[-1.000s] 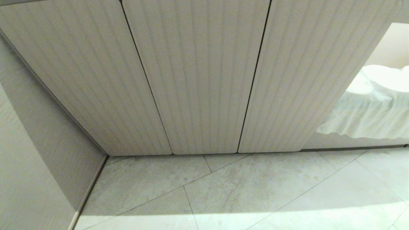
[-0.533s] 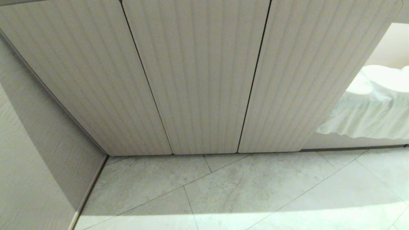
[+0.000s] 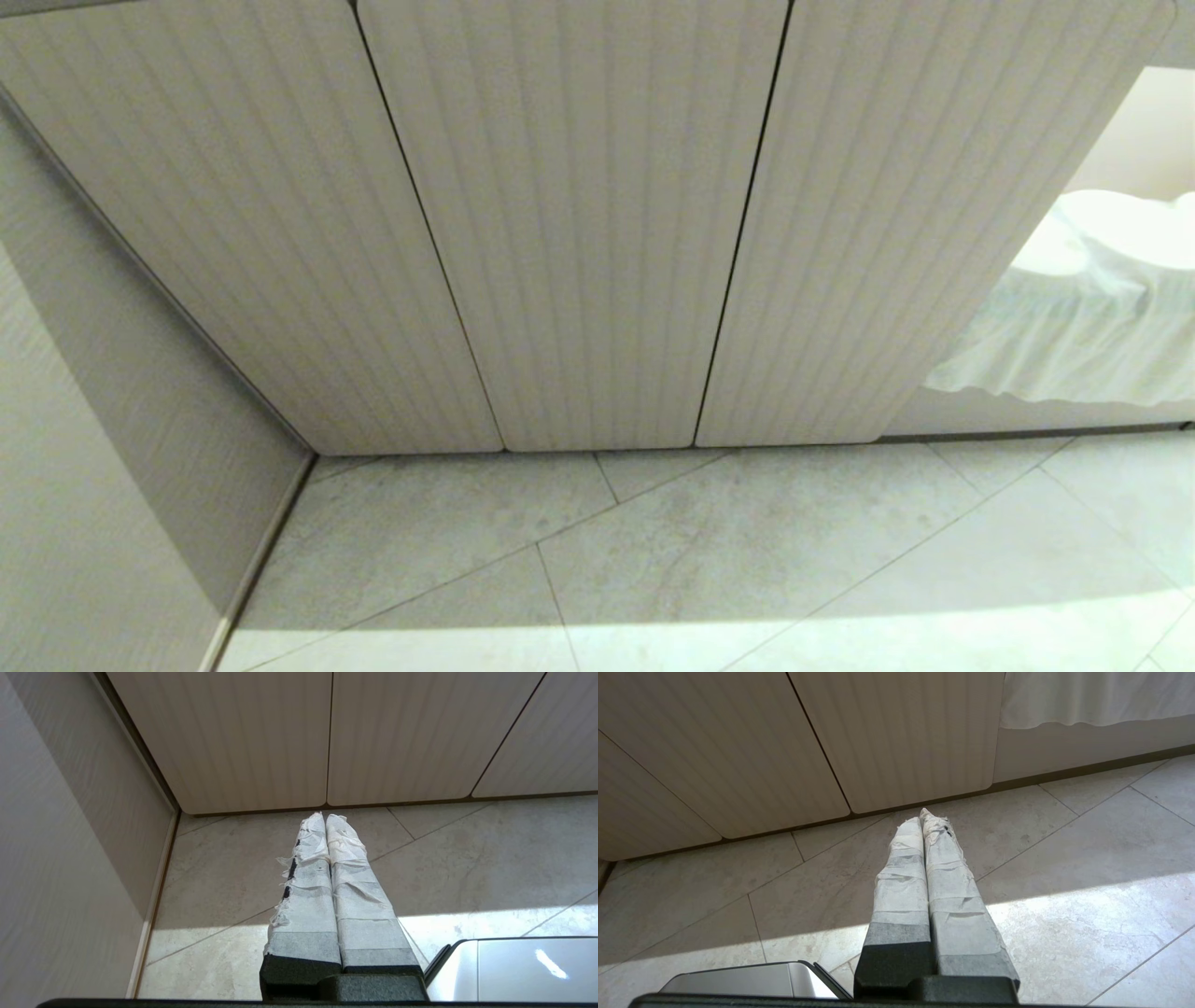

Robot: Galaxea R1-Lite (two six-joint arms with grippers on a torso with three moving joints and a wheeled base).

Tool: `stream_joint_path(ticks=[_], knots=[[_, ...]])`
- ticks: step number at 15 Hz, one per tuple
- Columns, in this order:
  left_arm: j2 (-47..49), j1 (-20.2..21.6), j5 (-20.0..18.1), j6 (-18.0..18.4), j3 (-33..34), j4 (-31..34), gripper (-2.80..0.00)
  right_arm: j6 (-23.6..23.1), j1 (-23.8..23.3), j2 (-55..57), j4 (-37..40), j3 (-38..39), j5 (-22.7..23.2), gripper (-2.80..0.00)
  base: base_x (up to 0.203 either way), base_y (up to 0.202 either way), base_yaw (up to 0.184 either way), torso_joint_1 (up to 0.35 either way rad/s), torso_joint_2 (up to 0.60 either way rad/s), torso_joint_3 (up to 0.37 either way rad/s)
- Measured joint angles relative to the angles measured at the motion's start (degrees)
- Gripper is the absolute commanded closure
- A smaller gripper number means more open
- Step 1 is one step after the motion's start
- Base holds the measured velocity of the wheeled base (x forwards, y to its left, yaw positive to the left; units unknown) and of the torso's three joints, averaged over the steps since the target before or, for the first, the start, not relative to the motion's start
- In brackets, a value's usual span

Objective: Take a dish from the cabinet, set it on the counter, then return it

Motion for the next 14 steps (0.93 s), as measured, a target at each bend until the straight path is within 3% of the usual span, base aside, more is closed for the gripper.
stream_joint_path(ticks=[14], knots=[[0.0, 0.0, 0.0, 0.0, 0.0, 0.0, 0.00, 0.0, 0.0, 0.0, 0.0, 0.0, 0.0, 0.00, 0.000, 0.000, 0.000, 0.000, 0.00, 0.000]])
